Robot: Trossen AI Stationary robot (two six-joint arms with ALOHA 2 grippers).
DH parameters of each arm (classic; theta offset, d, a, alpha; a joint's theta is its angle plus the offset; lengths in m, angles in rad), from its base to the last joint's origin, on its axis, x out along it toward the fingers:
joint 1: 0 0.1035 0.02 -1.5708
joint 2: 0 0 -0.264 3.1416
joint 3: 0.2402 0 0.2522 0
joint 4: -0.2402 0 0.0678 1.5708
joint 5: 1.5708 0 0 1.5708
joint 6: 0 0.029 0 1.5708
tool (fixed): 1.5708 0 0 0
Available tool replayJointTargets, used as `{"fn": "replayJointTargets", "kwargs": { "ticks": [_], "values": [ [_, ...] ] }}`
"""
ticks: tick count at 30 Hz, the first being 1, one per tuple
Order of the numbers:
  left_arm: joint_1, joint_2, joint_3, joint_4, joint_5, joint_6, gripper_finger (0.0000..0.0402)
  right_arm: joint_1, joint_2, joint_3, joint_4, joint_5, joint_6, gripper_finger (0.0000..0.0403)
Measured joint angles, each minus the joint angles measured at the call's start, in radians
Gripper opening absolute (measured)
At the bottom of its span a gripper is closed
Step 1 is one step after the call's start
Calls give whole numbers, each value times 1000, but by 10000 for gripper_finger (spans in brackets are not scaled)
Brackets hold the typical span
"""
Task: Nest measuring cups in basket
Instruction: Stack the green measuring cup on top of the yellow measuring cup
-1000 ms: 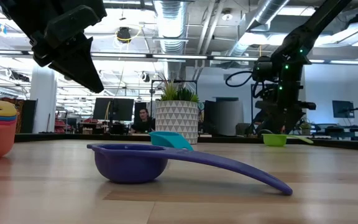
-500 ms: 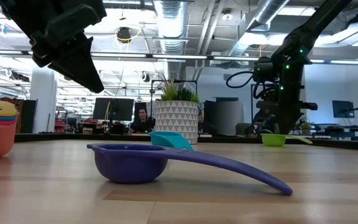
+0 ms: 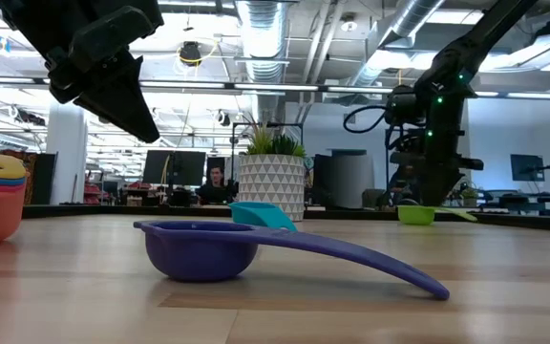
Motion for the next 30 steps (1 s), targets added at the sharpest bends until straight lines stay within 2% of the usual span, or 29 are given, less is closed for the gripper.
{"fn": "replayJointTargets", "kwargs": {
  "ticks": [4, 12, 17, 23, 30],
  "values": [
    [0, 0, 0, 0, 0, 0, 24, 2, 0, 0, 3, -4, 24, 119],
    [0, 0, 0, 0, 0, 2, 24, 17, 0, 0, 15, -7, 77, 65],
    [0, 0, 0, 0, 0, 3, 24, 18, 0, 0, 19, 4, 103, 58],
    [0, 0, 0, 0, 0, 15, 24, 21, 0, 0, 15, 37, 122, 79],
    [1, 0, 0, 0, 0, 15, 24, 46, 47, -1, 26, 40, 121, 130]
  ]
}}
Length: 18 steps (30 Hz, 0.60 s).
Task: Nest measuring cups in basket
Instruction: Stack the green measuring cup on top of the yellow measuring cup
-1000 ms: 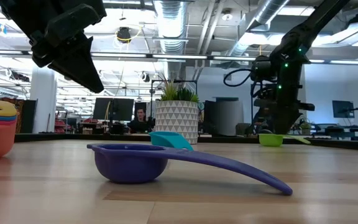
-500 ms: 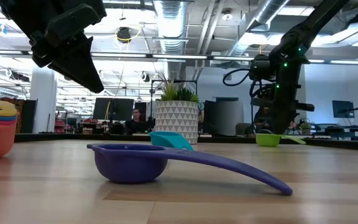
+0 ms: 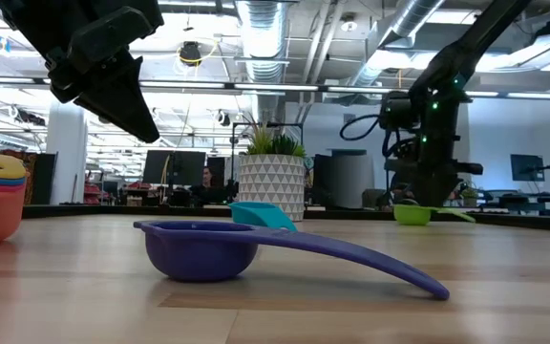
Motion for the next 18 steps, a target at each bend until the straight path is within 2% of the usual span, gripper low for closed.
{"fn": "replayJointTargets", "kwargs": {
  "ticks": [3, 6, 8, 14, 16, 18],
  "values": [
    [0, 0, 0, 0, 0, 0, 24, 8, 35, 0, 12, 0, 0, 149],
    [0, 0, 0, 0, 3, 1, 24, 18, 68, 0, 30, 0, 0, 146],
    [0, 0, 0, 0, 10, 7, 24, 18, 77, 0, 42, 0, -1, 126],
    [0, 0, 0, 0, 11, 11, 24, 44, 35, 2, 64, 0, -8, 24],
    [0, 0, 0, 0, 11, 10, 24, 72, -1, -1, 73, 1, -5, 15],
    [0, 0, 0, 0, 11, 3, 24, 109, -47, -1, 98, 1, 18, 23]
  ]
}}
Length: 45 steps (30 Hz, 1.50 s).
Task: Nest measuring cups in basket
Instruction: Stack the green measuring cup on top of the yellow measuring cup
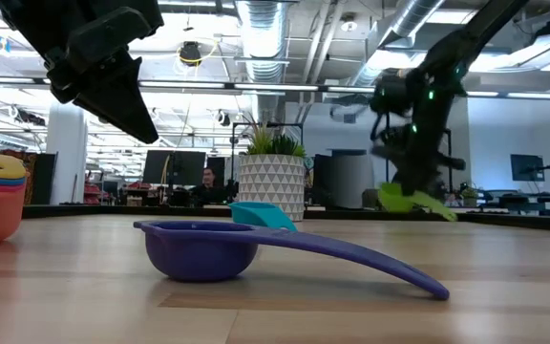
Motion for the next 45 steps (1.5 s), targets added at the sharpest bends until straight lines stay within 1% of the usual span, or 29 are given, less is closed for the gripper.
{"fn": "replayJointTargets", "kwargs": {
  "ticks": [2, 4, 8, 10, 12, 14, 17, 20, 24, 27, 30, 32, 35, 38, 40, 42, 45],
  "values": [
    [0, 0, 0, 0, 0, -5, 24, 48, -46, 0, 26, 3, 26, 37],
    [0, 0, 0, 0, -4, -22, 24, 107, -82, 1, 51, 9, 59, 41],
    [-2, 0, 0, 25, -40, -39, 24, 269, -133, 1, 151, 79, 134, 22],
    [-6, 0, 0, 47, -68, -37, 24, 355, -140, 1, 231, 102, 169, 14],
    [-15, 0, 0, 85, -102, -17, 24, 438, -141, 1, 325, 113, 211, 14],
    [-27, 0, 0, 134, -138, 18, 24, 517, -135, 1, 449, 115, 266, 23],
    [-50, 0, 0, 208, -192, 95, 25, 628, -90, 3, 673, 116, 326, 49],
    [-76, 0, 0, 270, -240, 164, 25, 720, -15, 3, 915, 137, 368, 56],
    [-113, 0, 0, 370, -317, 291, 32, 818, 111, 14, 1245, 189, 393, 34],
    [-136, 0, 0, 445, -369, 401, 51, 861, 202, 47, 1401, 223, 389, 15],
    [-148, 0, 0, 507, -379, 508, 78, 876, 270, 96, 1435, 257, 381, 14],
    [-150, 0, 0, 531, -367, 554, 100, 876, 306, 125, 1433, 267, 392, 22],
    [-150, 0, 0, 538, -336, 583, 131, 875, 353, 169, 1435, 269, 415, 37],
    [-146, 0, 0, 526, -300, 584, 155, 874, 358, 186, 1426, 268, 412, 33],
    [-144, 0, 0, 522, -304, 581, 164, 874, 354, 188, 1423, 271, 407, 22],
    [-142, 0, 0, 508, -336, 553, 165, 875, 354, 186, 1419, 271, 388, 14],
    [-137, 0, 0, 486, -373, 526, 157, 885, 340, 187, 1429, 284, 378, 15]
  ]
}}
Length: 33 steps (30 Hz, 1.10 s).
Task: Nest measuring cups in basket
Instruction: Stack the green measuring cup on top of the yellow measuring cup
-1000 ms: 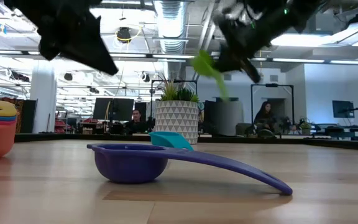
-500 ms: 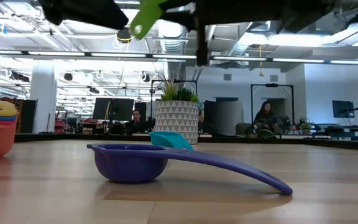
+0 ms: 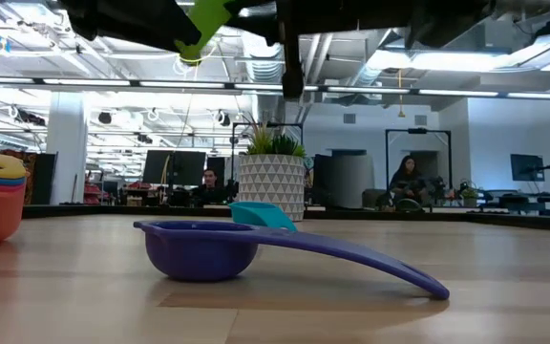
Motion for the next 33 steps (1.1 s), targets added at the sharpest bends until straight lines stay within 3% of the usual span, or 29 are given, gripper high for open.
{"fn": "replayJointTargets", "kwargs": {
  "ticks": [4, 9, 15, 24, 29, 31, 33],
  "values": [
    [10, 1, 0, 1, 1, -20, 110, 13, 1, 1, -10, 16, 10, 34],
    [12, 1, 0, 1, -7, -77, 15, 13, 1, 1, -10, 29, 13, 25],
    [-7, 1, 0, 0, 9, -169, 3, 13, 1, 1, -15, -4, 8, 32],
    [-71, -20, 0, -22, 70, -367, 0, 17, 1, -1, -13, -170, -82, 148],
    [-132, -80, 0, -152, 79, -578, 0, 23, 1, -1, 0, -308, -150, 208],
    [-168, -105, 1, -244, 125, -709, 0, 31, -5, -1, -3, -328, -165, 223],
    [-203, -128, 0, -337, 259, -850, 0, 38, -11, -1, 0, -336, -178, 233]
  ]
}}
